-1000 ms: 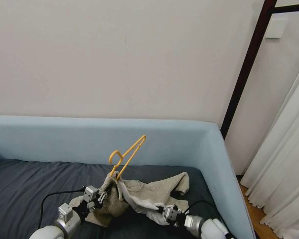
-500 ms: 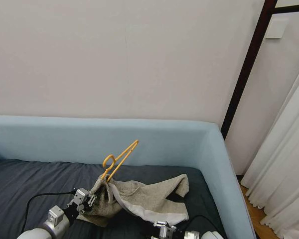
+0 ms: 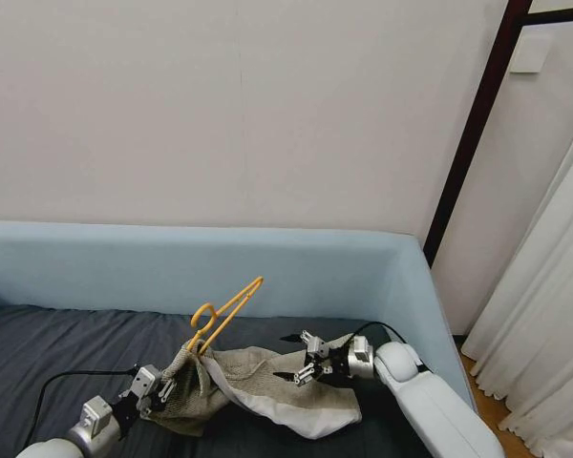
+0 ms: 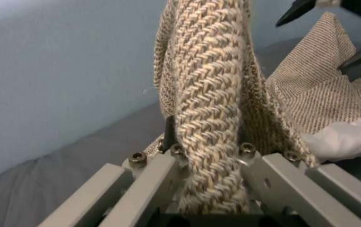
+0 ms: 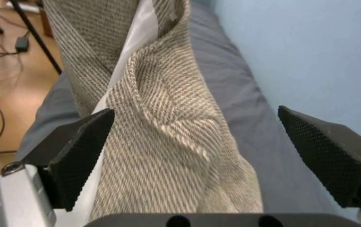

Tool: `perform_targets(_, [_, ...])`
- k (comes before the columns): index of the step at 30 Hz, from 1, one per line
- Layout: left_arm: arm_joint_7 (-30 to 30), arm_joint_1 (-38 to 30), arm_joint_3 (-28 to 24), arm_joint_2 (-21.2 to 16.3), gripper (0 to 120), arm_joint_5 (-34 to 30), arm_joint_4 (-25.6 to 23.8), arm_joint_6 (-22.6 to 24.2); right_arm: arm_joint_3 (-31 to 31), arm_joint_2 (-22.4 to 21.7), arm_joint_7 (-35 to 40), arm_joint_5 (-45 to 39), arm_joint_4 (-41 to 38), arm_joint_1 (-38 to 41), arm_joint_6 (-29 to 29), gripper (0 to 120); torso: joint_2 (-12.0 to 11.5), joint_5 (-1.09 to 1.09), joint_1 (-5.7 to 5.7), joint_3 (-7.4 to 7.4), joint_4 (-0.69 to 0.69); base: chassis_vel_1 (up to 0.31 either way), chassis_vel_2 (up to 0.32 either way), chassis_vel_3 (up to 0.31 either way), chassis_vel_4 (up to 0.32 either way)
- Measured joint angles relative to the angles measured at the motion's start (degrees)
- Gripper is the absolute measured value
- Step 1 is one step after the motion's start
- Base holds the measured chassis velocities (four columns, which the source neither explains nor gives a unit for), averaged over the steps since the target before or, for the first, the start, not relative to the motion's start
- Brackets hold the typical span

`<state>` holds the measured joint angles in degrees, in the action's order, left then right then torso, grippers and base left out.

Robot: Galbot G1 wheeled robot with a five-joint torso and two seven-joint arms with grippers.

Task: Pick up the clothes from the sofa and hang them on the clothes hanger.

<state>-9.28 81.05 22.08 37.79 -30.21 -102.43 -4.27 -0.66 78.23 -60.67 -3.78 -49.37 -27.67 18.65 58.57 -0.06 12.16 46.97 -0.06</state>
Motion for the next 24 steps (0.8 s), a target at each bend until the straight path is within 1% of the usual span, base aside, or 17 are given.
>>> perform_targets(1, [0.0, -0.3, -0.2, 0.2, 4, 0.0, 0.1, 0.1, -0.1, 1.4, -0.1, 1.8, 2.3, 1.0, 1.4, 100, 0.0, 0.0, 0.0, 0.0, 0.02, 0.0, 0.0, 0.0, 0.0])
perform_targets(2, [0.0, -0.3, -0.2, 0.2, 4, 0.0, 0.1, 0.1, -0.1, 1.4, -0.1, 1.8, 2.3, 1.0, 1.4, 100, 0.0, 0.0, 0.0, 0.0, 0.02, 0.0, 0.0, 0.0, 0.0])
perform_targets(4, [0.0, -0.8, -0.5, 0.2, 4, -0.1, 0.1, 0.1, 0.2, 3.3, 0.0, 7.2, 5.7, 2.8, 4.4, 100, 0.0, 0.0, 0.0, 0.0, 0.0, 0.0, 0.0, 0.0, 0.0])
perform_targets(6, [0.1, -1.0, -0.5, 0.1, 4, -0.2, -0.2, 0.1, 0.3, 4.4, 0.2, 11.1, 7.6, 4.2, 6.0, 100, 0.0, -0.01, 0.0, 0.0, -0.01, 0.0, 0.0, 0.0, 0.0])
perform_targets(13, [0.4, -2.3, -1.3, -0.5, 4, -1.4, -1.2, 0.1, -0.3, 5.0, 0.4, 14.2, 9.8, 6.0, 6.3, 100, 0.0, 0.0, 0.0, -0.01, -0.03, 0.0, 0.0, 0.0, 0.0])
perform_targets(14, [0.4, -2.3, -1.3, -0.5, 4, -1.4, -1.3, 0.1, -0.4, 5.2, 0.5, 14.5, 10.3, 6.3, 6.4, 98, 0.0, 0.0, 0.0, -0.01, -0.03, 0.0, 0.0, 0.0, 0.0])
perform_targets(16, [0.4, -2.3, -1.4, -0.6, 4, -1.4, -1.6, 0.1, -0.5, 5.5, 0.9, 15.3, 11.4, 6.7, 6.5, 91, 0.0, 0.01, -0.01, -0.01, -0.02, 0.0, 0.0, 0.0, 0.0])
perform_targets(17, [0.4, -2.3, -1.4, -0.6, 4, -1.4, -1.6, 0.1, -0.5, 5.5, 0.9, 15.3, 11.4, 6.7, 6.5, 91, 0.0, 0.01, -0.01, -0.01, -0.02, 0.0, 0.0, 0.0, 0.0])
perform_targets(19, [0.5, -2.3, -1.5, -0.8, 4, -1.4, -1.6, 0.1, -0.5, 5.8, 1.5, 16.5, 12.1, 6.8, 6.7, 81, 0.0, 0.01, -0.01, -0.01, -0.01, 0.0, 0.0, 0.0, 0.0])
perform_targets(23, [0.5, -2.7, -1.9, -1.0, 4, -1.4, -1.4, 0.1, -0.4, 6.1, 1.7, 17.3, 12.7, 6.9, 6.7, 79, 0.0, 0.01, -0.01, -0.01, -0.02, 0.0, 0.0, 0.0, 0.0])
perform_targets(24, [0.5, -2.9, -2.0, -1.0, 4, -1.4, -1.3, 0.1, -0.4, 6.3, 1.6, 17.4, 12.9, 7.0, 6.7, 76, 0.0, 0.01, -0.01, -0.01, -0.02, 0.0, 0.0, 0.0, 0.0])
